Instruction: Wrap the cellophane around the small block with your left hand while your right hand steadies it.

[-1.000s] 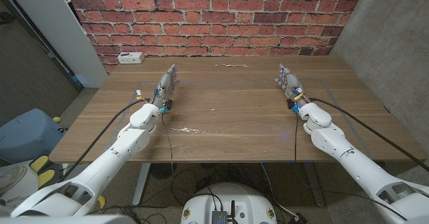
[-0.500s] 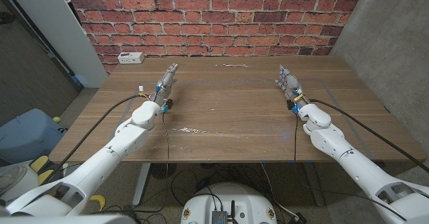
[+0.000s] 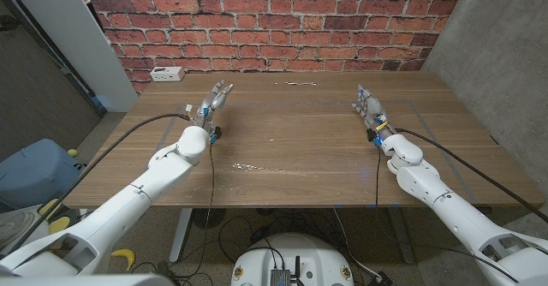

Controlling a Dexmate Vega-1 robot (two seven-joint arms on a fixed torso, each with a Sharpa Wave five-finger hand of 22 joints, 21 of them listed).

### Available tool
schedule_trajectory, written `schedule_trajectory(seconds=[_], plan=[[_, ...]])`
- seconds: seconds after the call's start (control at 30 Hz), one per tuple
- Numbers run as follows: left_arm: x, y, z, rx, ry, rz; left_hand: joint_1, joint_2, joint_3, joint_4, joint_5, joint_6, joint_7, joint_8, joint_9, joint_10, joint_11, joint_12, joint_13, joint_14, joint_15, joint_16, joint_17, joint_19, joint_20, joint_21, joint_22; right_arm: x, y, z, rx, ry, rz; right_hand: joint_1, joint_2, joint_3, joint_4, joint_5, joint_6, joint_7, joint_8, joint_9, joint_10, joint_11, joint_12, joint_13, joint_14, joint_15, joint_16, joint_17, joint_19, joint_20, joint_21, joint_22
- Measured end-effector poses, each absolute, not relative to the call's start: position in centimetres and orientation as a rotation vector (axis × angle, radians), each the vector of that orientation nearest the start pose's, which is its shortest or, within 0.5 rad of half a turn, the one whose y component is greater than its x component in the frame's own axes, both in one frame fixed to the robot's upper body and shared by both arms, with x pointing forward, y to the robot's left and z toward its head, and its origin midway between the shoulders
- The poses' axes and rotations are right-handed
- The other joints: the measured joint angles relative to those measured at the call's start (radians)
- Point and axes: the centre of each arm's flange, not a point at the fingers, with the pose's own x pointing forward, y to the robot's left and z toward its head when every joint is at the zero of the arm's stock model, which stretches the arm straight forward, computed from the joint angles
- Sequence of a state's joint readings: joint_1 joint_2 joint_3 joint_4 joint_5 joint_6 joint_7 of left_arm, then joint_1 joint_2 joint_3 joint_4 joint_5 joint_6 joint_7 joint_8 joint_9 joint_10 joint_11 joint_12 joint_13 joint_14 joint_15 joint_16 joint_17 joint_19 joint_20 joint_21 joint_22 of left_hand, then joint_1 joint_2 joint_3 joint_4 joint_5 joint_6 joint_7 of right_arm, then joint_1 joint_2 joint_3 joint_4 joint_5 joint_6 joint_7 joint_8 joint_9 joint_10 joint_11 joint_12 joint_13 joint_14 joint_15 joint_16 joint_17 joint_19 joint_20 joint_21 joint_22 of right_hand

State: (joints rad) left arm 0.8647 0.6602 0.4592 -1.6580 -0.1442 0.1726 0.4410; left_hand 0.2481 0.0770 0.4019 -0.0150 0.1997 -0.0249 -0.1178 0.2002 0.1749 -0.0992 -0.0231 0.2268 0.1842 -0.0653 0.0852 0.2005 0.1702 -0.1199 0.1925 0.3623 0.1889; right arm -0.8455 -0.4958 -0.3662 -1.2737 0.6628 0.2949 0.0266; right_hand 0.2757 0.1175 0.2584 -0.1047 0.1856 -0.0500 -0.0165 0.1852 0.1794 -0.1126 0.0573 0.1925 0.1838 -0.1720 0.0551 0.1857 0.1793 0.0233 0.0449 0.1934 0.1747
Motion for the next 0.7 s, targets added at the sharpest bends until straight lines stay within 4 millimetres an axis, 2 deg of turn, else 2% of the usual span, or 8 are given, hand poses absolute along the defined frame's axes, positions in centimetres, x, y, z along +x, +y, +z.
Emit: schedule_trajectory(seconds=[0.2,0.37,0.53,0.7], plan=[[61.2,27.5,0.2,0.640,-0.492,0.296,0.032,-0.002,0.010,-0.027,-0.008,0.032,0.003,0.002,0.000,0.030,0.003,0.007,0.000,0.021,-0.004,0.000,0.002,0.007,0.007,0.000,0.000,65.8,-29.4,-4.1,0.074,-0.572,0.191,0.005,0.005,0.000,0.000,0.000,0.000,0.000,0.000,0.000,0.000,0.000,0.000,0.000,0.000,0.000,0.000,0.000,0.000,0.000,0.000,0.000],[60.6,27.1,0.4,0.713,-0.454,0.358,0.066,-0.006,0.021,-0.066,-0.015,0.084,0.013,0.011,0.000,0.076,0.004,0.017,0.005,0.065,-0.014,0.000,0.005,0.048,0.011,0.002,0.000,65.9,-29.3,-4.0,0.077,-0.575,0.193,0.005,0.005,0.004,-0.004,0.000,0.000,0.000,0.000,0.000,0.006,0.006,0.000,0.000,0.000,0.000,0.000,0.000,0.000,0.000,0.000,0.000],[60.1,27.5,0.1,0.807,-0.377,0.440,0.088,-0.009,0.031,-0.090,-0.015,0.113,0.020,0.011,0.000,0.104,0.008,0.025,0.005,0.107,-0.032,0.009,0.005,0.082,0.015,0.012,0.004,66.0,-29.3,-4.0,0.080,-0.574,0.194,0.009,0.009,0.004,-0.004,0.000,0.007,-0.007,0.004,0.000,0.006,0.005,0.000,0.000,0.000,0.000,0.000,0.000,0.000,0.000,0.000,0.000],[59.6,26.8,0.4,0.885,-0.329,0.485,0.129,-0.016,0.040,-0.125,-0.015,0.125,0.025,0.011,0.005,0.126,-0.008,0.029,0.009,0.125,-0.046,0.009,0.005,0.113,0.016,0.012,0.005,66.0,-29.2,-4.0,0.081,-0.575,0.197,0.009,0.009,0.004,-0.004,0.000,0.007,-0.007,0.004,0.000,0.006,0.005,0.004,0.000,0.000,0.000,0.000,0.000,0.000,0.000,0.000,0.000]])
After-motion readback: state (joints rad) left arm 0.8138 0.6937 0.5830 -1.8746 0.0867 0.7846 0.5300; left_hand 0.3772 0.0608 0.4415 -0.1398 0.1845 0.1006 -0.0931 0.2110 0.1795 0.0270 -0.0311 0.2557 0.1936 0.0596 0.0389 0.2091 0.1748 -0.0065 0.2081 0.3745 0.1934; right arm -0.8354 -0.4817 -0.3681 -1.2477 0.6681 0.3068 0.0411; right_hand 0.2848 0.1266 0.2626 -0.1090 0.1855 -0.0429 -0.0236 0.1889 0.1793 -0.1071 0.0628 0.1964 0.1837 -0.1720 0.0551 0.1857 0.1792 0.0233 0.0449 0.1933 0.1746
